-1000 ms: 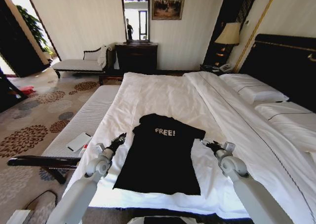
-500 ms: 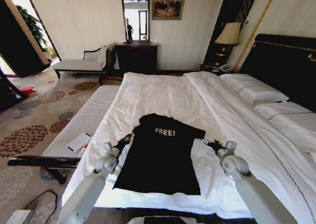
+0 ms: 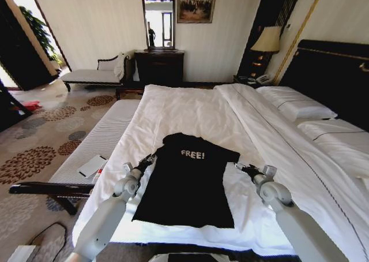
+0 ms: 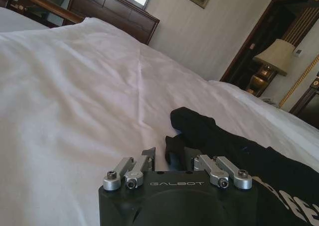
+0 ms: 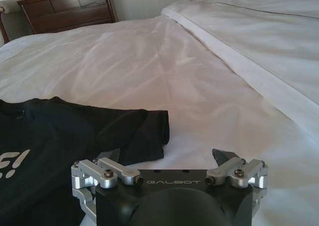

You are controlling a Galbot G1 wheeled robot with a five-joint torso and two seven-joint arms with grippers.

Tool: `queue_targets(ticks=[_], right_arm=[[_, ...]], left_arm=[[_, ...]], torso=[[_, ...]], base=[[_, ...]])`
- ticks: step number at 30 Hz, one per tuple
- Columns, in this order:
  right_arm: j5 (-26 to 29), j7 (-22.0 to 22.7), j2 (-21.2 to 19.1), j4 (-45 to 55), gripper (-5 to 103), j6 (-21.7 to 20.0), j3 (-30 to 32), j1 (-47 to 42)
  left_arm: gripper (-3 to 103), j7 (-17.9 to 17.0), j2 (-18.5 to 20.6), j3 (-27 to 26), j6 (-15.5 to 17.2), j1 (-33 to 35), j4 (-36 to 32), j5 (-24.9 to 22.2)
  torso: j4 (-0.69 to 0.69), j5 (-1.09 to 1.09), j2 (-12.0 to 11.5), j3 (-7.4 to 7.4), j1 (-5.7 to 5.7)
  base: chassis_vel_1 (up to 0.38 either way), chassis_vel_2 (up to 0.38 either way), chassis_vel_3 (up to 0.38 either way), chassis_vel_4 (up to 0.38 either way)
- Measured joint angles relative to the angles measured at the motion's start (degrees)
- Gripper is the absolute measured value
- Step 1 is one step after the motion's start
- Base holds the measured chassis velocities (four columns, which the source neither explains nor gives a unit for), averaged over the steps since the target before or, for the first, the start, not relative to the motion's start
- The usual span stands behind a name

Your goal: Fold the clothes on the bed.

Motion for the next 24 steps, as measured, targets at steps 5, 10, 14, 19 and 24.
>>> queue_targets(ticks=[5,10,14,19,24], right_arm=[[0.1,0.0,-0.2,-0.4,100,0.0,-0.1,0.3],[0.1,0.0,-0.2,-0.5,100,0.0,-0.2,0.4],[0.1,0.0,-0.1,-0.8,100,0.0,-0.2,0.6],[0.1,0.1,-0.1,-0.9,100,0.0,-0.4,0.9],[0.1,0.2,-0.1,-1.0,100,0.0,-0.4,0.8]], left_arm=[[34,-0.1,-1.2,0.4,0.1,-1.5,1.8,-0.3],[28,-0.6,-2.2,0.5,0.3,-2.9,3.3,-1.4],[18,-0.9,-2.2,0.5,0.5,-3.1,3.5,-1.8],[1,-1.2,-2.0,0.1,0.8,-2.9,3.6,-2.3],[1,-1.2,-2.1,-0.1,0.5,-2.0,2.9,-1.7]], torso=[[0.01,0.0,0.0,0.0,0.0],[0.0,0.0,0.0,0.0,0.0],[0.0,0.0,0.0,0.0,0.0],[0.0,0.0,0.0,0.0,0.0],[0.01,0.0,0.0,0.0,0.0]], base=[[0.0,0.0,0.0,0.0],[0.0,0.0,0.0,0.0],[0.0,0.0,0.0,0.0],[0.0,0.0,0.0,0.0],[0.0,0.0,0.0,0.0]])
